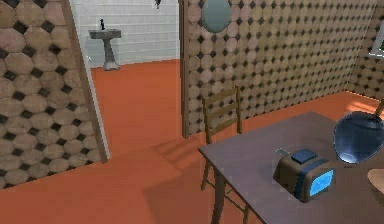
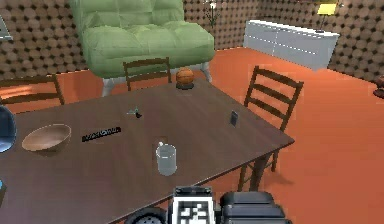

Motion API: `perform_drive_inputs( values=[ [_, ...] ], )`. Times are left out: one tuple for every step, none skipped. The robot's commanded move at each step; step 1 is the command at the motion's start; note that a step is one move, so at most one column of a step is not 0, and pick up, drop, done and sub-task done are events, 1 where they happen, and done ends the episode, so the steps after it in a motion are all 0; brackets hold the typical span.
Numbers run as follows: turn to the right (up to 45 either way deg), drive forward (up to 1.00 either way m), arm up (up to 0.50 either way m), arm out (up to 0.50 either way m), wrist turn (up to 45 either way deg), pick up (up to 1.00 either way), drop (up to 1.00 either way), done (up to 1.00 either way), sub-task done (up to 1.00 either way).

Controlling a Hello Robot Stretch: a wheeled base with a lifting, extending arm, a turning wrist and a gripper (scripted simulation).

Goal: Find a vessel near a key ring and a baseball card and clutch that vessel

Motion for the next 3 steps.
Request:
perform_drive_inputs(
  values=[
    [0.0,0.00,0.00,0.28,0.0,0.00,0.00,0.00,0.00],
    [0.0,0.00,0.00,0.00,45.0,0.00,0.00,0.00,0.00],
    [0.0,0.00,0.00,0.00,45.0,0.00,0.00,0.00,0.00]
  ],
)
